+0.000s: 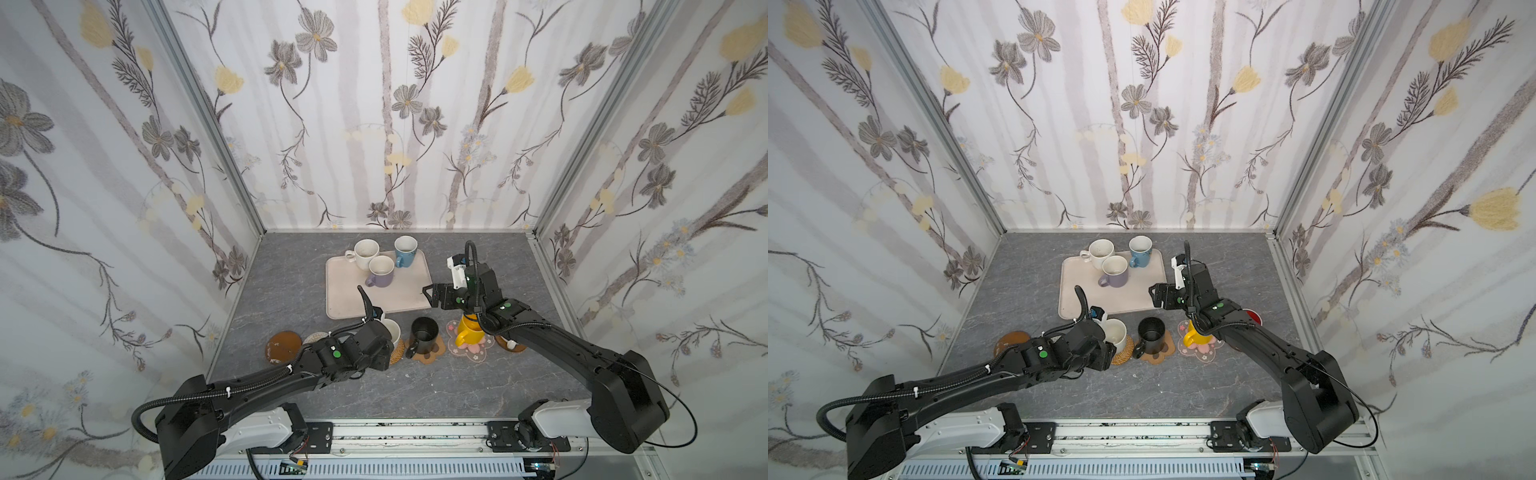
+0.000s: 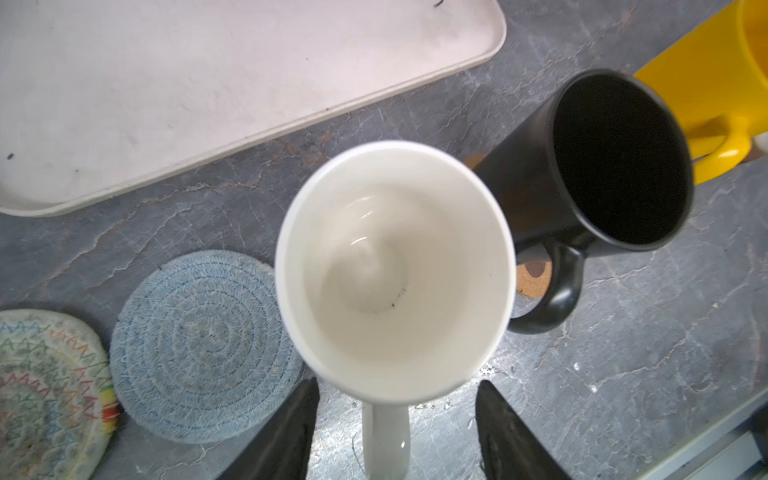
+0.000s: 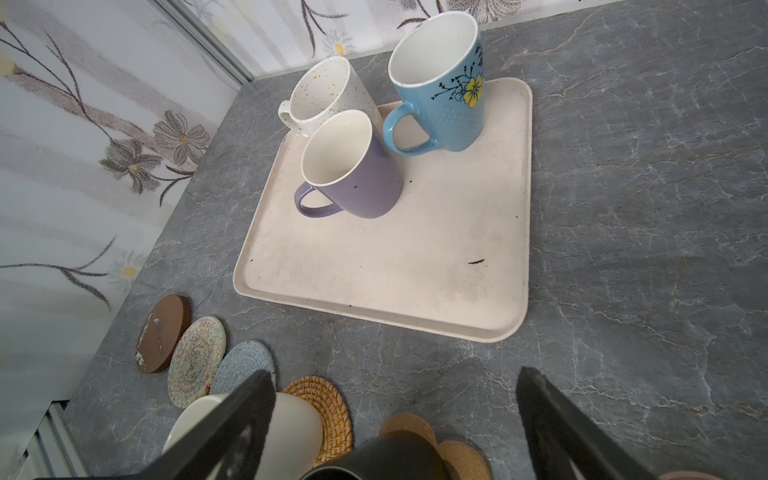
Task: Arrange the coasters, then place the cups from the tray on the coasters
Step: 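Lower the plain white mug onto the rattan coaster and open the left gripper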
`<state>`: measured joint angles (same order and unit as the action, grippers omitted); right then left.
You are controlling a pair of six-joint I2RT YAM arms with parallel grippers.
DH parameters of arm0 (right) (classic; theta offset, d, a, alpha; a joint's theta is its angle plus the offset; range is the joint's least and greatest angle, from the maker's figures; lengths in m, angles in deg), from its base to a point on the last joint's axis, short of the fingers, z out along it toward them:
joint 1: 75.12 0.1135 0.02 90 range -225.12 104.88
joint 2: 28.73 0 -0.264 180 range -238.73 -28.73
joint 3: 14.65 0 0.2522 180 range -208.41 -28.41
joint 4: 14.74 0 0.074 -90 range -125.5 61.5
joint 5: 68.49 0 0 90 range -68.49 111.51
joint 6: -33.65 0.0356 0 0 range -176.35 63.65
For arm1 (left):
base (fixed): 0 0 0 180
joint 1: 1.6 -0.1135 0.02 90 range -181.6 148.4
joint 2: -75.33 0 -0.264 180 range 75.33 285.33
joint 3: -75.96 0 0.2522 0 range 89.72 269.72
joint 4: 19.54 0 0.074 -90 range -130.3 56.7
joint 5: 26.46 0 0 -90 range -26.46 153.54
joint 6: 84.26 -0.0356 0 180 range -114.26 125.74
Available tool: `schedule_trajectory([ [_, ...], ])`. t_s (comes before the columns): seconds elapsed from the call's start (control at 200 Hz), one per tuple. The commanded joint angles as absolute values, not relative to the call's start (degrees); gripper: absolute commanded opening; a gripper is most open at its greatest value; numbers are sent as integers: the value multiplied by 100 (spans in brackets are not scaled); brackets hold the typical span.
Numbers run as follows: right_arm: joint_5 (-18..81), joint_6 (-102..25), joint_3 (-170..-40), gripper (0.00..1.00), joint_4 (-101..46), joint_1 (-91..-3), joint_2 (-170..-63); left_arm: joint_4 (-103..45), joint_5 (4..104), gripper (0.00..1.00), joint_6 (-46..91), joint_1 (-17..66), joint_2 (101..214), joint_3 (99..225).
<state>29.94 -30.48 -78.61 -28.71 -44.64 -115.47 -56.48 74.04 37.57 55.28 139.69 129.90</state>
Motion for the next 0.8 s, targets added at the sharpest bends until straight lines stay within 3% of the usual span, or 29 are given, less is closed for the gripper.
schedule_trajectory([
  [0.0, 2720, -3056, -7932, 95, -2869, -4462, -11496, -5614, 7575, 76, 3755, 5517, 13728, 12989],
  [0.09, 2556, -2973, -8049, 95, -2979, -4457, -11505, -5641, 7575, 100, 3732, 5517, 13528, 13005],
  [0.51, 2155, -2078, -8972, 96, -3201, -4488, -12318, -6026, 7822, 100, 3503, 5238, 12756, 13484],
  [0.794, 2010, -1540, -10057, 89, -3251, -4459, -13573, -6003, 8048, 100, 3426, 4280, 12594, 13466],
])
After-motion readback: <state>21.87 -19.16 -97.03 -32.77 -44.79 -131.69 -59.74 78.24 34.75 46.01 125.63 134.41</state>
